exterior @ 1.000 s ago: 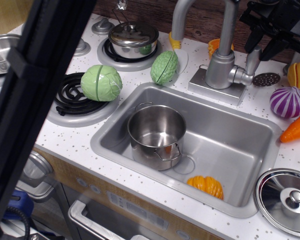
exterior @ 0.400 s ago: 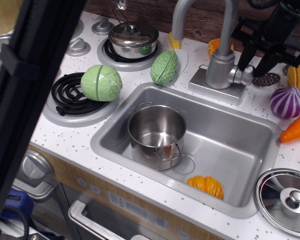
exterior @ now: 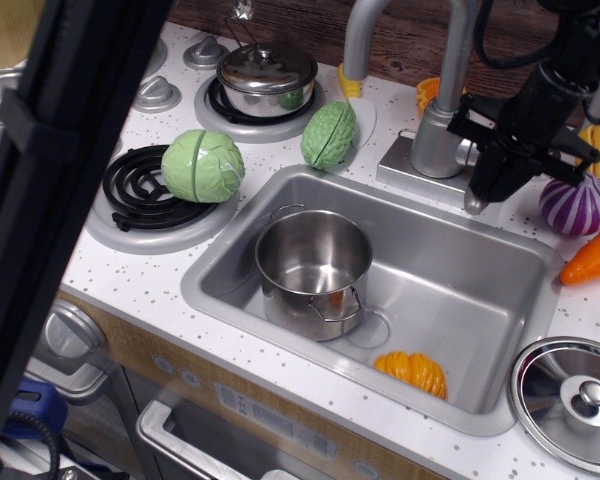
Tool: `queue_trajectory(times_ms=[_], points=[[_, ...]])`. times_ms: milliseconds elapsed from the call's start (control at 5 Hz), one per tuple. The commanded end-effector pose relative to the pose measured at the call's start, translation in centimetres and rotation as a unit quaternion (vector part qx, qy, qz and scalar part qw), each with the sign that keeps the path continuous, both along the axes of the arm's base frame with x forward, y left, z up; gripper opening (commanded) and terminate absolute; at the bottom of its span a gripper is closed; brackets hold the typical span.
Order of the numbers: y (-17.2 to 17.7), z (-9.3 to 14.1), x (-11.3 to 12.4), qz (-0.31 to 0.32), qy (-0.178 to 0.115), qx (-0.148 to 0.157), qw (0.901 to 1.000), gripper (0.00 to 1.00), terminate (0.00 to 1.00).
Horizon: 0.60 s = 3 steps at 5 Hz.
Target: Turn lever vertical to front
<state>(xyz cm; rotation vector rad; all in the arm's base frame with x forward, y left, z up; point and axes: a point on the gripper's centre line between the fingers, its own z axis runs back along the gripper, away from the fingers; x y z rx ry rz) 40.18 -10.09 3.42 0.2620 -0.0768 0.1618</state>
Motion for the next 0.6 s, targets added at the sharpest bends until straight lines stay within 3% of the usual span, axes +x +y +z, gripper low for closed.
queue_trajectory(times_ms=[0, 200, 400], points=[[0.1, 3.7, 0.7, -0.007, -0.036, 0.006, 0.9993, 1.0, 0.0], [-0.2, 4.8, 0.5, -0.005, -0.026, 0.019, 0.9995, 1.0, 0.0], [-0.6, 5.7, 0.4, 0.0, -0.016, 0.027, 0.9995, 1.0, 1.0]])
